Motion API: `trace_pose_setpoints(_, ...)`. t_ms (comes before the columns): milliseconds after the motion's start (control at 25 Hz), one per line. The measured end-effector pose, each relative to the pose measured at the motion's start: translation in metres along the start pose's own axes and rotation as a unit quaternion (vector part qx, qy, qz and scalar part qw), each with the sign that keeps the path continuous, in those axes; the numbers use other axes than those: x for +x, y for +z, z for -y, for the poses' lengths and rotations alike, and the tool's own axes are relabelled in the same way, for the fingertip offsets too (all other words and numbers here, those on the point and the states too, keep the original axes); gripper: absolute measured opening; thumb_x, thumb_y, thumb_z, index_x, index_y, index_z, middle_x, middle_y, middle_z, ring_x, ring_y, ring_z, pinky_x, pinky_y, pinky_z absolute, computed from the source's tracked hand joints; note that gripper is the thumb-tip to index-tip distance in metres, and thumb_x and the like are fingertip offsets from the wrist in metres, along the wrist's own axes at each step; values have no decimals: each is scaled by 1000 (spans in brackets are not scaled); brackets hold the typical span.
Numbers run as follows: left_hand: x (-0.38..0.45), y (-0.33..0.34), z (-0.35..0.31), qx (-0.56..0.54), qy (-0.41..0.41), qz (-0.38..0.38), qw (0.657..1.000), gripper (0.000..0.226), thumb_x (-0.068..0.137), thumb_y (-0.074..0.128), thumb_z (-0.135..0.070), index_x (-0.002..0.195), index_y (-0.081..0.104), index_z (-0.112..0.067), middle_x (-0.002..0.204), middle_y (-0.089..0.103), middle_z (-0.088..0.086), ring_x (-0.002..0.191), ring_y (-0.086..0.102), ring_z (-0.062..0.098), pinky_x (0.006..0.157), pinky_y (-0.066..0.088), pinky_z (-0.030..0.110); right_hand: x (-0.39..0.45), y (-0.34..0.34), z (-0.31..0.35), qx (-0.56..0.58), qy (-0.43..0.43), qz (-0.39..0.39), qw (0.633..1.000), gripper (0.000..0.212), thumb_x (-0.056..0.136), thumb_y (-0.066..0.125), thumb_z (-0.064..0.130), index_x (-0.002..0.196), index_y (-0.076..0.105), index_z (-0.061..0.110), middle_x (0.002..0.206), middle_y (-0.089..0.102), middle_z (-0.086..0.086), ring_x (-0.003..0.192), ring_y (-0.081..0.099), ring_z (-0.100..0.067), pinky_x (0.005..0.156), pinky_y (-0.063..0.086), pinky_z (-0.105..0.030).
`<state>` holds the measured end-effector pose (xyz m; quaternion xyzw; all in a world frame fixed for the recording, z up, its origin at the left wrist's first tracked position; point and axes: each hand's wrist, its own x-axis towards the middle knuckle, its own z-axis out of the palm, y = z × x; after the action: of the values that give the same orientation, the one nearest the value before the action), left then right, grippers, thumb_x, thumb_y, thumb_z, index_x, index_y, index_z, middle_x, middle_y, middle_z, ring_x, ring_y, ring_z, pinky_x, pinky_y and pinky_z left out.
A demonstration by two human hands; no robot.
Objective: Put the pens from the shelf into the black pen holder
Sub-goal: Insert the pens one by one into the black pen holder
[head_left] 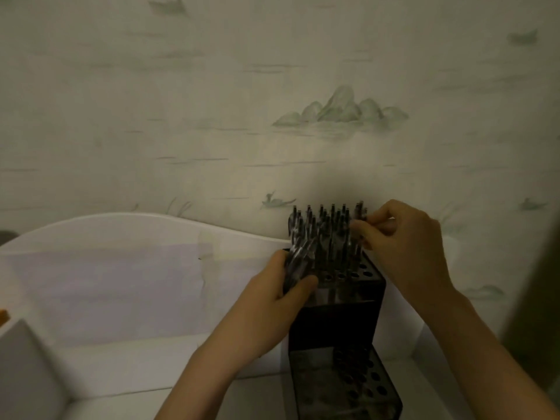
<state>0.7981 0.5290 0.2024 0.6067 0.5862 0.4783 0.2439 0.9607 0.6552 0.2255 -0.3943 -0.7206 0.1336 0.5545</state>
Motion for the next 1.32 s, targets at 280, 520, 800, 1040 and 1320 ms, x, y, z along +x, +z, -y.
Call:
trace_pose_setpoints(280, 6, 3, 4, -5, 6, 5, 1000, 10, 95, 55, -31, 104, 52, -29, 62, 56, -30, 55, 51, -10, 51, 35, 7, -14, -5, -9, -6, 65, 114, 991, 12, 80, 76, 20, 71, 69, 20, 62, 69, 7, 57, 65, 0, 63, 56, -20)
trace_pose_setpoints(520, 4, 11, 3, -11, 12, 27, 1000, 15, 95, 56, -34, 109, 53, -30, 72, 62, -24, 57, 55, -5, 53, 40, 11, -48, -9, 13, 11, -17, 18, 1000, 16, 78, 74, 33, 85, 65, 21, 60, 60, 8, 60, 60, -6, 54, 47, -11)
trace_pose_setpoints(800, 3, 21, 5, 18, 25, 36, 999, 9, 96, 53, -29, 102, 50, -23, 79, 63, 3, 61, 55, 11, 57, 46, 32, -72, -1, 27, 279, 210, 175, 920, 34, 61, 75, 35, 84, 74, 11, 66, 71, -5, 58, 65, -18, 53, 52, -26)
trace_pose_setpoints(1040, 2, 30, 8, 10, 19, 45, 999, 10, 96, 54, -32, 99, 47, -25, 70, 60, -6, 53, 51, 2, 50, 39, 20, -72, -5, 24, 305, 293, 164, 891, 12, 72, 78, 17, 80, 77, 9, 75, 74, -9, 71, 71, -20, 60, 54, -29)
trace_pose_setpoints(1320, 1, 30, 7, -19, 26, 69, 997, 19, 93, 55, -43, 105, 50, -29, 81, 64, -10, 69, 60, 6, 62, 49, 32, -69, -10, 22, 355, 335, 138, 862, 10, 79, 71, 9, 89, 74, 5, 81, 74, -14, 71, 72, -23, 58, 56, -29)
